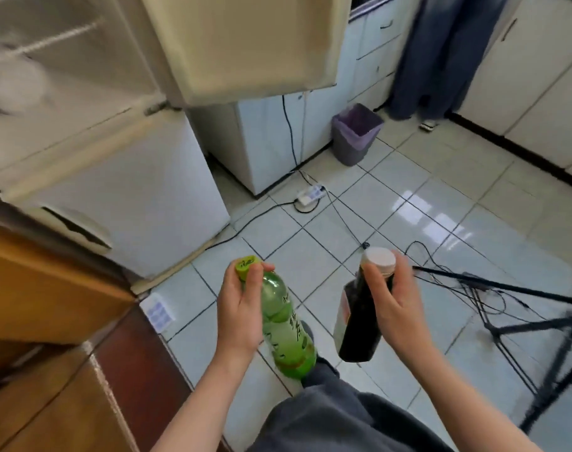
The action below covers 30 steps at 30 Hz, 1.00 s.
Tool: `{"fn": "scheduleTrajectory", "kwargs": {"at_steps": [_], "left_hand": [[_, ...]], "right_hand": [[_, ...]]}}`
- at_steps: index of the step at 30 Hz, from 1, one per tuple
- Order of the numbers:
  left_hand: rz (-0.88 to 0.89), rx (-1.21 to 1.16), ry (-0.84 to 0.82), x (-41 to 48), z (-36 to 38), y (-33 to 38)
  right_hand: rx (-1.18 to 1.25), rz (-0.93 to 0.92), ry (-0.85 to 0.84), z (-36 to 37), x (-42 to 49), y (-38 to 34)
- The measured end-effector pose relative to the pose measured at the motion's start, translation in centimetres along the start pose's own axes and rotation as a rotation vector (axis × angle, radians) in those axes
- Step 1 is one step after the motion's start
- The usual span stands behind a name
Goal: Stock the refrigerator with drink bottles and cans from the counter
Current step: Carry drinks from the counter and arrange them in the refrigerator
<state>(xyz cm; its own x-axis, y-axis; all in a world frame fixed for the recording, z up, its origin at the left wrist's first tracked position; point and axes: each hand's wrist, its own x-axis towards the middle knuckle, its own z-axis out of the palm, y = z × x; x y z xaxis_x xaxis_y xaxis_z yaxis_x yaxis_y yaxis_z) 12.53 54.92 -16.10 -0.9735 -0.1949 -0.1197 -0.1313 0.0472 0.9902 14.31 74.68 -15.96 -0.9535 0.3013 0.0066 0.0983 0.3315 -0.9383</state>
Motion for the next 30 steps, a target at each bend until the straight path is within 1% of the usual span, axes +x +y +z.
{"fn": "scheduleTrajectory", "kwargs": {"at_steps": [5, 9, 12, 16, 19, 22, 26, 30], "left_hand": [[0.051, 0.054, 0.168, 8.4, -2.5, 2.3], [0.073, 0.033, 0.360, 14.2, -5.1, 3.8], [0.062, 0.011, 0.498, 16.5, -7.6, 4.3], [0.059, 0.000, 0.610, 20.1, -12.0, 3.8], [0.025, -0.025, 0.595, 24.0, -15.5, 3.4], [0.043, -0.033, 0.543, 28.9, -19.6, 4.0], [0.129, 0.022, 0.429, 36.9, -25.3, 6.6], [0.257, 0.116, 0.338, 43.9, -30.0, 11.4]], "right_hand": [[0.056, -0.068, -0.172, 6.5, 9.4, -3.1], [0.077, -0.130, -0.359, 12.2, 16.2, -5.9], [0.063, -0.153, -0.489, 16.8, 19.5, -7.7], [0.045, -0.194, -0.577, 23.9, 22.8, -10.2], [0.052, -0.210, -0.590, 29.7, 25.1, -12.4], [0.068, -0.252, -0.567, 35.3, 27.1, -14.9], [0.107, -0.316, -0.481, 42.0, 30.5, -20.0], [0.167, -0.433, -0.364, 46.7, 34.0, -26.2]]}}
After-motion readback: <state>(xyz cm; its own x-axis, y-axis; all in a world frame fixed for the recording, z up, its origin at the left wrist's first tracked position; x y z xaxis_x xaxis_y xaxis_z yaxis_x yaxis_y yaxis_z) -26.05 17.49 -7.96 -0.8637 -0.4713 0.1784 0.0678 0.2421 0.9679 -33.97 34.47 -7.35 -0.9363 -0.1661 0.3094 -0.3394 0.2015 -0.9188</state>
